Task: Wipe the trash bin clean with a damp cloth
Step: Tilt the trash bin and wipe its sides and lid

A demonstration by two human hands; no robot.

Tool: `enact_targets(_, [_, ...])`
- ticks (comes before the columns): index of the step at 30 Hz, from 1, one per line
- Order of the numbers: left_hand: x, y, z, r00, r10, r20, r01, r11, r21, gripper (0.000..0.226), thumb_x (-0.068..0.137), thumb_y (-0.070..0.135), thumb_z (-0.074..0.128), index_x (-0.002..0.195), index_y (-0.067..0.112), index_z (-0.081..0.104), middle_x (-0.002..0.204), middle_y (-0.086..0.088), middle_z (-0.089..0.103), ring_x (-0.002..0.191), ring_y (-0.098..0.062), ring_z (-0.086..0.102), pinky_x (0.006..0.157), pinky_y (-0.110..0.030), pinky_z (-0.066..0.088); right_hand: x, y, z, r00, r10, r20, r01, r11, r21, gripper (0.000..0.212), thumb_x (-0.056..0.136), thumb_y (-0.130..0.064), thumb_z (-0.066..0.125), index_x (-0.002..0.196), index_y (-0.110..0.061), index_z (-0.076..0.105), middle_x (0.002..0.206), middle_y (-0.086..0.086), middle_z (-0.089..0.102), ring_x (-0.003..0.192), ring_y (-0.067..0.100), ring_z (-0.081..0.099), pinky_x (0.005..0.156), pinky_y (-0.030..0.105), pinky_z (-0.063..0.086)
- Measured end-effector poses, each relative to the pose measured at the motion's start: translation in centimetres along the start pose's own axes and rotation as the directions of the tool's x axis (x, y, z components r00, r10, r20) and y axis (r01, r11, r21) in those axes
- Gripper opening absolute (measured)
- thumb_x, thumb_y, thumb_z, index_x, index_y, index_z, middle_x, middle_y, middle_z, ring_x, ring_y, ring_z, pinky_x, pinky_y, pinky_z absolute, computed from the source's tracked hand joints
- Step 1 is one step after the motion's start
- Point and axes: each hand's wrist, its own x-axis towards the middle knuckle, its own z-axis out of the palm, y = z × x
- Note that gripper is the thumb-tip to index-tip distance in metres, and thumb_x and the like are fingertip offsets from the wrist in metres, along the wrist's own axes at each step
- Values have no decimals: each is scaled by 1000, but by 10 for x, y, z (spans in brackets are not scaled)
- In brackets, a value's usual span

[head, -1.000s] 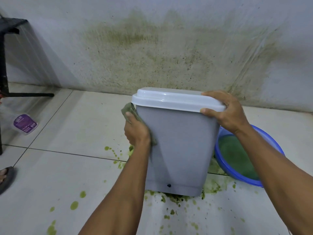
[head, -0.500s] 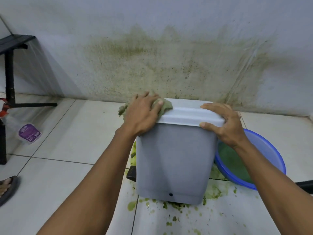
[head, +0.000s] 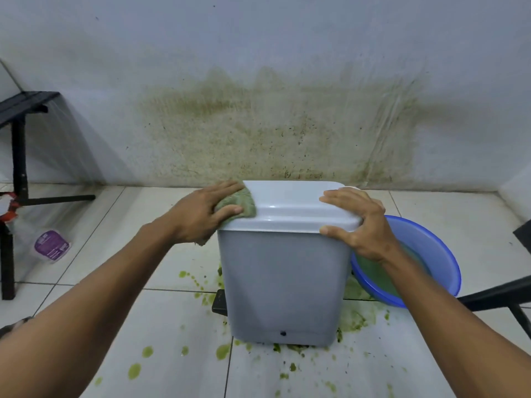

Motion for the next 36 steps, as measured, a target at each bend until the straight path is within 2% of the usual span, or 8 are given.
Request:
enact_targets(4, [6, 6, -2, 999, -19, 31, 19, 1000, 3, 84, 85, 76, 35, 156, 32, 38, 165, 9, 32, 153, -10, 24, 126, -39, 20, 1, -2, 2, 1000, 24, -18, -24, 1000, -6, 54, 64, -63, 78, 115, -62, 62, 129, -25, 64, 135, 9, 48, 114, 61, 26])
enact_targets(9, [38, 61, 16, 988, 113, 102, -127, 982, 140, 70, 98, 68, 40, 158, 34, 32, 166, 10, 29, 153, -12, 25, 124, -39, 21, 1, -3, 3, 999, 28, -33, -28, 1000, -6, 54, 62, -64, 78, 114, -65, 61, 128, -25, 64, 134, 12, 50, 112, 63, 28])
enact_targets(15, [33, 64, 12, 974, 81, 213, -95, 994, 56, 86, 82, 88, 36, 157, 47, 27, 166, 21, 21, 154, -7, 21, 126, -42, 20, -23, -13, -4, 999, -31, 14, 32, 993, -110, 59, 65, -62, 77, 122, -48, 66, 134, -26, 60, 137, 7, 45, 110, 65, 25])
enact_targets(20, [-4, 72, 25, 986, 120, 116, -137, 979, 148, 83, 90, 82, 22, 161, 38, 20, 168, 20, 14, 156, -7, 11, 126, -40, 18, -43, -21, -10, 991, -119, 61, 127, 979, -162, 62, 71, -60, 74, 127, -35, 68, 139, -22, 59, 139, 5, 44, 113, 66, 17])
enact_targets(24, [-26, 82, 35, 990, 134, 31, -138, 967, 214, 77, 97, 75, 20, 162, 34, 17, 169, 14, 12, 157, -11, 9, 124, -29, 5, -55, -21, -10, 951, -298, 84, 310, 922, -232, 60, 76, -46, 81, 128, -18, 69, 136, -7, 63, 136, 16, 52, 113, 66, 25])
enact_targets(27, [-44, 84, 43, 985, 173, -11, -163, 943, 289, 82, 95, 76, 9, 163, 32, 16, 170, 9, 13, 157, -12, 9, 122, -24, -2, -72, -25, -7, 928, -368, 52, 368, 889, -272, 57, 77, -36, 85, 127, -12, 69, 135, -1, 64, 136, 22, 53, 112, 68, 27])
enact_targets(33, [-73, 92, 60, 977, 190, -92, -147, 924, 353, 78, 101, 69, 13, 161, 21, 29, 166, -2, 29, 155, -22, 23, 127, -37, 15, -97, -40, -4, 941, -335, 51, 335, 896, -293, 57, 76, -33, 85, 126, -11, 69, 141, 0, 60, 139, 21, 50, 114, 65, 26])
enact_targets(36, [-92, 95, 69, 972, 216, -93, -167, 912, 374, 76, 103, 66, 17, 160, 18, 30, 165, -4, 30, 155, -24, 23, 127, -40, 17, -115, -48, -2, 939, -336, 69, 340, 889, -308, 57, 77, -35, 82, 128, -13, 67, 147, 4, 54, 141, 24, 46, 114, 64, 24])
